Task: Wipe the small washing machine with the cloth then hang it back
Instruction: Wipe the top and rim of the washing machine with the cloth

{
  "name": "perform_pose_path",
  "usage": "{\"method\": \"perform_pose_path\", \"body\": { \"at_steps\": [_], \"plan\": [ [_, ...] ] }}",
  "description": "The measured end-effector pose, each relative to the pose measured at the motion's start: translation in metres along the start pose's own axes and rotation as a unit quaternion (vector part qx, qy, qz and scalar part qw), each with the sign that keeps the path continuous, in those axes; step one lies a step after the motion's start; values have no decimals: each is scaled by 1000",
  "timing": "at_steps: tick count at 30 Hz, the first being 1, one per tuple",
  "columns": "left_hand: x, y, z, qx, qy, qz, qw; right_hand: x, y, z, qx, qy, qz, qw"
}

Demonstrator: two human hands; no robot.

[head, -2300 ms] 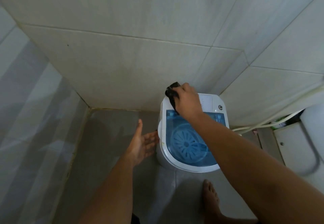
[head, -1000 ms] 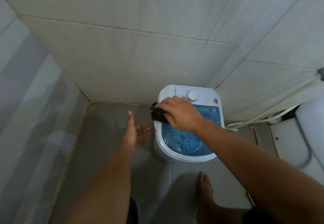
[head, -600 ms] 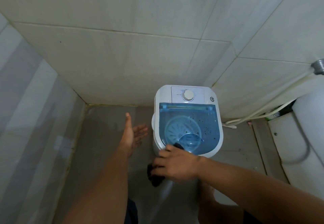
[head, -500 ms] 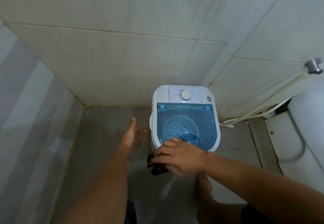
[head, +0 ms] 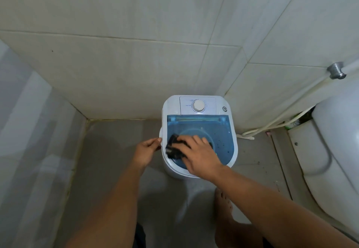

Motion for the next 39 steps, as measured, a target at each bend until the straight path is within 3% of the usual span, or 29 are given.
{"method": "perform_pose_path", "body": {
  "at_steps": [3, 5, 8, 10, 13, 16, 19, 22, 24, 28, 31, 36, 39],
  "plan": [
    [2, 1, -2, 23, -2, 3, 1000, -11, 13, 13, 43, 99, -48, 993],
    [4, 1, -2, 38, -8, 6, 999, -3, 27, 34, 59, 82, -18, 995],
    [7, 2, -5, 49, -13, 11, 999, 5, 44, 83, 90, -115, 74, 986],
    [11, 4, -9, 56, -13, 8, 998, 1, 40, 106, 74, -236, 77, 966],
    [15, 5, -11, 55, -14, 7, 998, -8, 22, 95, 47, -289, 91, 952],
    [13, 4, -7, 53, -10, 5, 999, -11, 5, 53, 54, -272, 95, 956],
    [13, 2, -5, 57, -3, -2, 998, -9, 1, 9, 66, -132, 31, 989],
    [13, 3, -5, 53, -2, -3, 999, -7, 15, -7, 130, -20, -6, 991],
    [14, 3, -7, 61, 4, 1, 998, -2, 30, 9, 145, -40, 35, 988],
    [17, 2, -10, 49, -5, 13, 999, -17, 46, 86, 124, -231, 152, 953],
    [17, 3, -10, 45, -6, 13, 999, -44, 34, 107, 85, -342, 141, 925],
    [16, 1, -7, 38, -2, 14, 999, -65, 8, 51, 90, -304, 152, 936],
    [15, 0, -7, 54, 1, 10, 998, -71, -1, 5, 131, -192, 97, 968]
  ]
}}
Point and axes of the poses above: each hand's wrist, its own x-axis towards the middle knuckle, its own y-axis out of the back of the hand, z = x × y, the point moved 2 cm from there along x, towards the middle knuckle, and after that the axes turned 1 degree about -x, right-handed, at the moved point
